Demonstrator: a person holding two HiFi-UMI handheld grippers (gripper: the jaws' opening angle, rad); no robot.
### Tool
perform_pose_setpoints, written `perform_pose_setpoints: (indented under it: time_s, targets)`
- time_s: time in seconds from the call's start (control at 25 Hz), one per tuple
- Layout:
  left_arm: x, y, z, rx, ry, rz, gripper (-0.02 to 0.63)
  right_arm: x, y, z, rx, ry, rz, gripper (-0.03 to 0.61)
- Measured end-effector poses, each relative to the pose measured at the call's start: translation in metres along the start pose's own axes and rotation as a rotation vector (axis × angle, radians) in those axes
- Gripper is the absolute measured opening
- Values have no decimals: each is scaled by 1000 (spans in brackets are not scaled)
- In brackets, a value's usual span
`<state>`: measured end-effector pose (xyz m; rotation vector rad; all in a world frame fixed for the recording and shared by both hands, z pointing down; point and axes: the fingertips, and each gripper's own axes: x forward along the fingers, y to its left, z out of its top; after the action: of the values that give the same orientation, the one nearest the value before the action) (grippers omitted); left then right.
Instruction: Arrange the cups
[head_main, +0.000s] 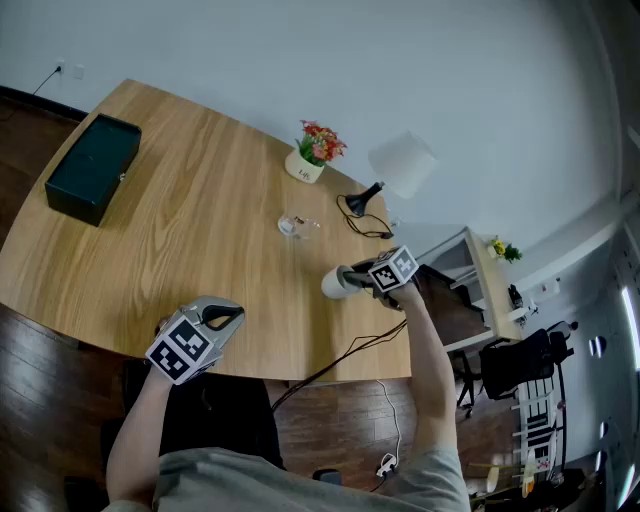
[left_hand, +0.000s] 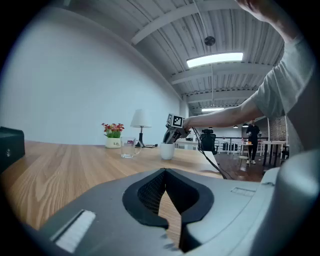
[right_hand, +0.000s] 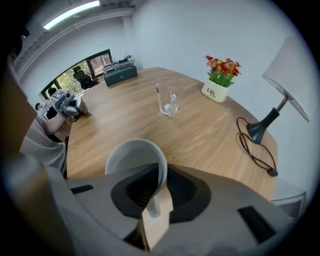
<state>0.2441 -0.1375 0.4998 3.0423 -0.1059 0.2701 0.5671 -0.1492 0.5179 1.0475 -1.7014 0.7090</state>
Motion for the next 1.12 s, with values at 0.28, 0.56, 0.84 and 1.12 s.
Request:
perform_pose_setpoints:
  time_s: [0.28, 0.56, 0.84, 1.12]
  targets:
    - [8, -6, 3, 24, -4, -29, 9, -12, 24, 8, 17, 71, 9, 38]
    - [-26, 16, 13, 70, -61, 66, 9, -15, 101, 139, -150, -33, 142, 38]
    - [-81, 72, -3, -38, -48, 218, 9, 3, 172, 318, -318, -79, 223, 38]
    - [-89, 86, -1, -139, -63, 232, 9, 54, 224, 481, -331, -124, 264, 38]
